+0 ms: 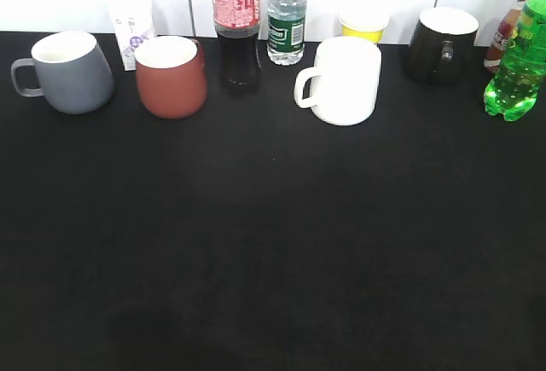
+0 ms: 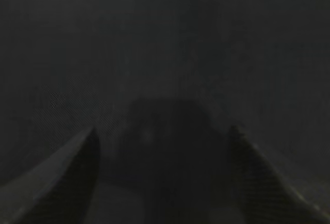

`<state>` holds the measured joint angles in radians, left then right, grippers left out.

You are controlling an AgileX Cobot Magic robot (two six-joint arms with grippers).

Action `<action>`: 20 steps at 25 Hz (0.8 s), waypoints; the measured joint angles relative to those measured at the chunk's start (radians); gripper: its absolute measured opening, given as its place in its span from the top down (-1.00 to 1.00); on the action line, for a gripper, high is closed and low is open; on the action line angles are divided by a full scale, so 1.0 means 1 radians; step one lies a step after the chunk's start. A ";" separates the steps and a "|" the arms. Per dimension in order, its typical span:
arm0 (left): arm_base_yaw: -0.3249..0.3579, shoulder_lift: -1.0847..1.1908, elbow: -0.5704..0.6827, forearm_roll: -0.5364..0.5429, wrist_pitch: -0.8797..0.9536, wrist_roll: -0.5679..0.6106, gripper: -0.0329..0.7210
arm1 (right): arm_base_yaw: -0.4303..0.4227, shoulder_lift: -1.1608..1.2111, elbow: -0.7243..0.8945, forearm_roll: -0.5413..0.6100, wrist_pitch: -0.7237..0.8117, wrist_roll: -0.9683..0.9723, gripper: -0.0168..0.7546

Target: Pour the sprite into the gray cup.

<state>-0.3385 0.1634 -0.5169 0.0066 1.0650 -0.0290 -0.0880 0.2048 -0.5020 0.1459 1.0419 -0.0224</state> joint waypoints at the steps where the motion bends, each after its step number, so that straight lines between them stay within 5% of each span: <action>1: 0.020 -0.005 0.000 0.000 0.000 0.000 -0.14 | 0.000 -0.035 0.000 0.000 0.000 0.000 -0.54; 7: 0.275 -0.162 0.000 0.000 0.000 0.000 -0.05 | 0.053 -0.211 0.000 0.006 0.000 0.000 -0.54; 20: 0.292 -0.171 0.000 -0.001 -0.001 0.000 0.04 | 0.053 -0.213 0.000 -0.064 0.000 0.055 -0.54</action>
<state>-0.0467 -0.0072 -0.5169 0.0054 1.0644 -0.0290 -0.0350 -0.0084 -0.5020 0.0816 1.0417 0.0331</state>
